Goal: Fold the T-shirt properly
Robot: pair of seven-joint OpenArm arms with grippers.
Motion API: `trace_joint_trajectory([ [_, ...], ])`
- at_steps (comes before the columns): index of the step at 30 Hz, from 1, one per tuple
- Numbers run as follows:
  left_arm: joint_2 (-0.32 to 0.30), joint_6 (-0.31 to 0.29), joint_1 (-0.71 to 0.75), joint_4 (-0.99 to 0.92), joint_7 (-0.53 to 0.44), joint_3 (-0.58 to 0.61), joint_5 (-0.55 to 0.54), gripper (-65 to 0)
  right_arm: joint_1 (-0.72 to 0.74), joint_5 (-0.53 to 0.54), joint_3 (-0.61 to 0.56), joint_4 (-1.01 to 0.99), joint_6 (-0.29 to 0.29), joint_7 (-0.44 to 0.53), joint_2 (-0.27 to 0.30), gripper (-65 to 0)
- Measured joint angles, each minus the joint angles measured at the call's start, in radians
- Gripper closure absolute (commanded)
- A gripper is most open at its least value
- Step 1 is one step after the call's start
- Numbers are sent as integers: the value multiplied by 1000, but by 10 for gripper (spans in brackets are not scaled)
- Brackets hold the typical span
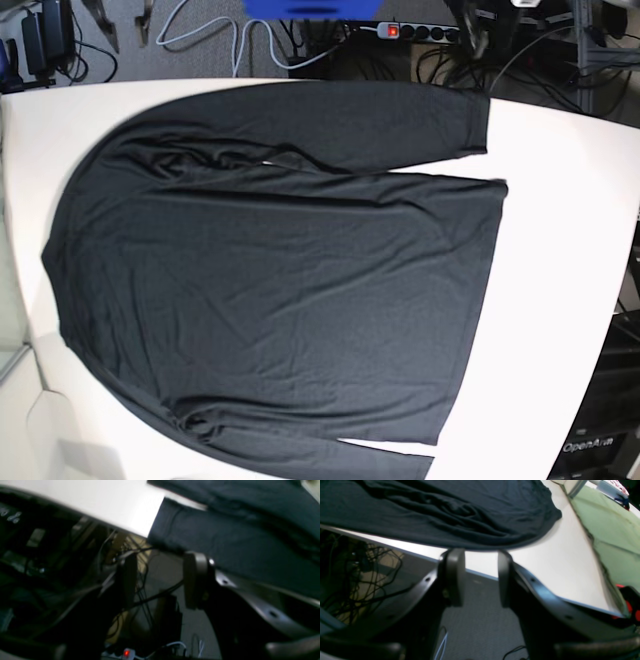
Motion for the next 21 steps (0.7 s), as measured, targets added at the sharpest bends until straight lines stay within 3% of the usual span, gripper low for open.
trace_joint_trajectory([
  [8, -126, 16, -16, 78, 1, 88, -186, -289, 1, -2, 12, 0, 1, 0, 5, -232],
  [17, -251, 13, -14, 150, 4, 111, -303, -289, 1, -3, 13, 0, 2, 0, 8, -232],
  [21, -269, 15, -66, 153, 168, 106, -359, -289, 1, -2, 13, 0, 1, 0, 6, -232],
])
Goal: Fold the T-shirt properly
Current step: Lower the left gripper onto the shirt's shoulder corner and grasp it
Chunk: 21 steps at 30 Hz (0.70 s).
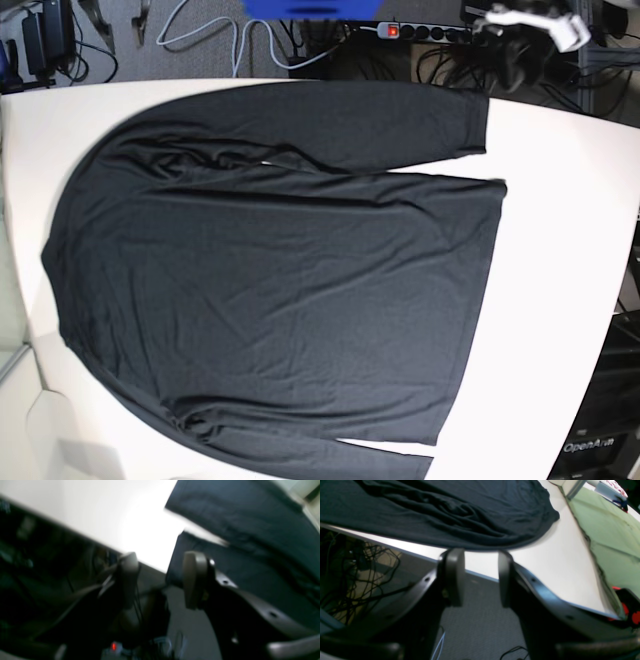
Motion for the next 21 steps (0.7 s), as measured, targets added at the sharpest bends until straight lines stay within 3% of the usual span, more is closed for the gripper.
trace_joint_trajectory([
  [4, -9, -1, -26, 3, 52, -6, 3, -289, 0, -1, 0, 0, 0, 0, -1, -232],
  [15, -11, -1, -84, 9, 67, 0, -2, -289, 0, 2, 1, 0, 0, 0, 1, -232],
  [21, -4, -2, -162, 8, 232, -3, -5, -289, -1, 3, 1, -2, 0, 0, 0, -232],
])
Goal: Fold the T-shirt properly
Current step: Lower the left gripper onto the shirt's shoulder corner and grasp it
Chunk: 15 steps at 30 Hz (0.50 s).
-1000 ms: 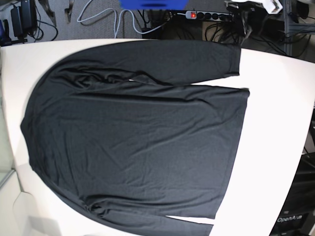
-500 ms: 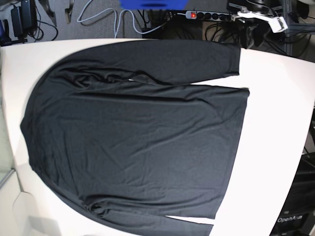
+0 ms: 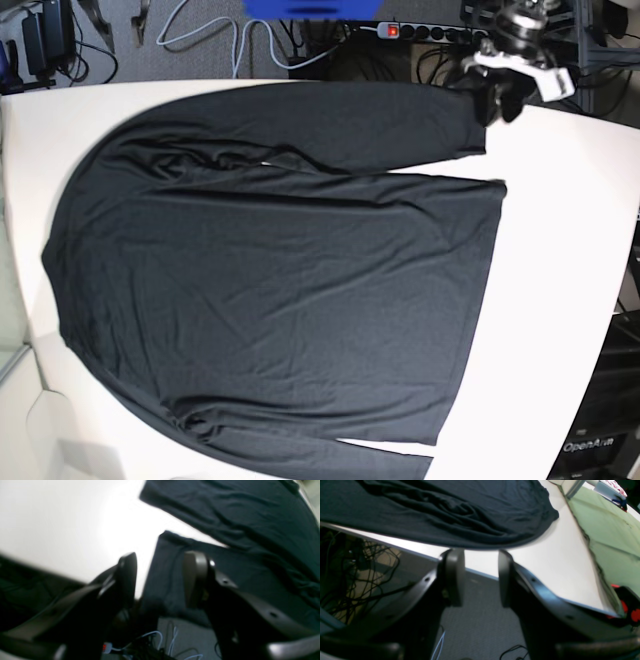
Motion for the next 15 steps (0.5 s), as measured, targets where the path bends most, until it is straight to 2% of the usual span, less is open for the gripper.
trace_joint_trajectory([
  [2, 2, 5, -13, -1, 23, 0, 0, -289, 0, 0, 0, 0, 0, 0, 1, -232],
  [15, 2, 4, -14, -3, 24, 1, 0, -289, 1, 0, 15, -2, -2, 1, 0, -232],
])
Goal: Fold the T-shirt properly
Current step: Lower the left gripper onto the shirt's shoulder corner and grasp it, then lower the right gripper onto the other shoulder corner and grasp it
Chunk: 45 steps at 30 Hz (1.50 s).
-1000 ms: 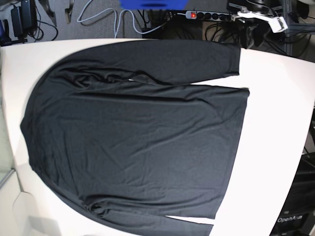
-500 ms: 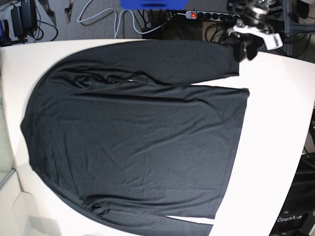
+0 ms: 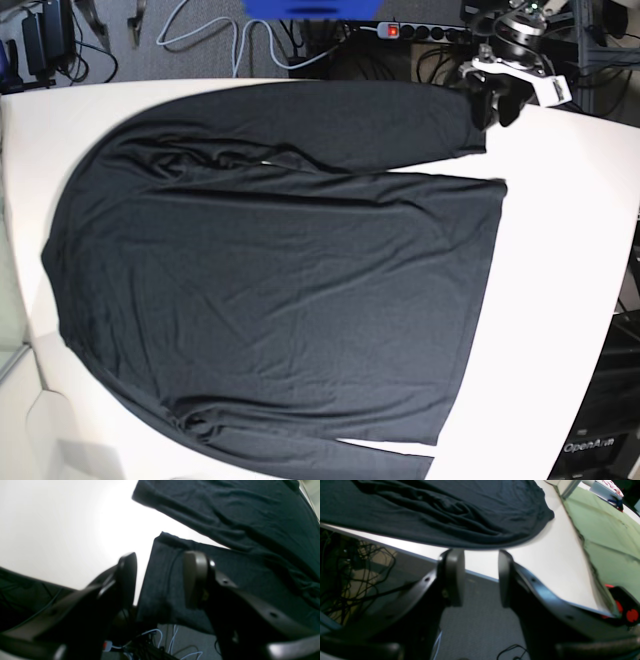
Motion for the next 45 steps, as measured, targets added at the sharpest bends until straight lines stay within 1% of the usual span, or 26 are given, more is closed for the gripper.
trace_joint_trajectory([
  [5, 0, 0, 3, 0, 0, 3, 0, -289, 4, 0, 0, 0, 0, -1, 0, -232],
  [11, 0, 3, 42, -3, 6, 7, 0, -289, 11, 0, 0, -1, 0, -1, 0, -232],
  [21, 0, 2, 50, -3, 8, 7, 0, -289, 11, 0, 0, -1, 0, 0, 0, -232],
  [25, 6, -5, 38, -2, 79, -4, 8, -289, 10, 0, 0, -1, 0, -1, 0, -232],
  [28, 32, -6, 18, 0, 95, -6, 12, -289, 10, 0, 0, -1, 0, -1, 0, -232],
  [29, 34, -17, 15, 0, 104, -6, 13, -289, 10, 0, 0, -1, 0, -1, 0, -232],
  [45, 33, -23, 14, -8, 103, -5, 16, -287, 8, 0, 0, -1, 0, 0, 0, -232],
])
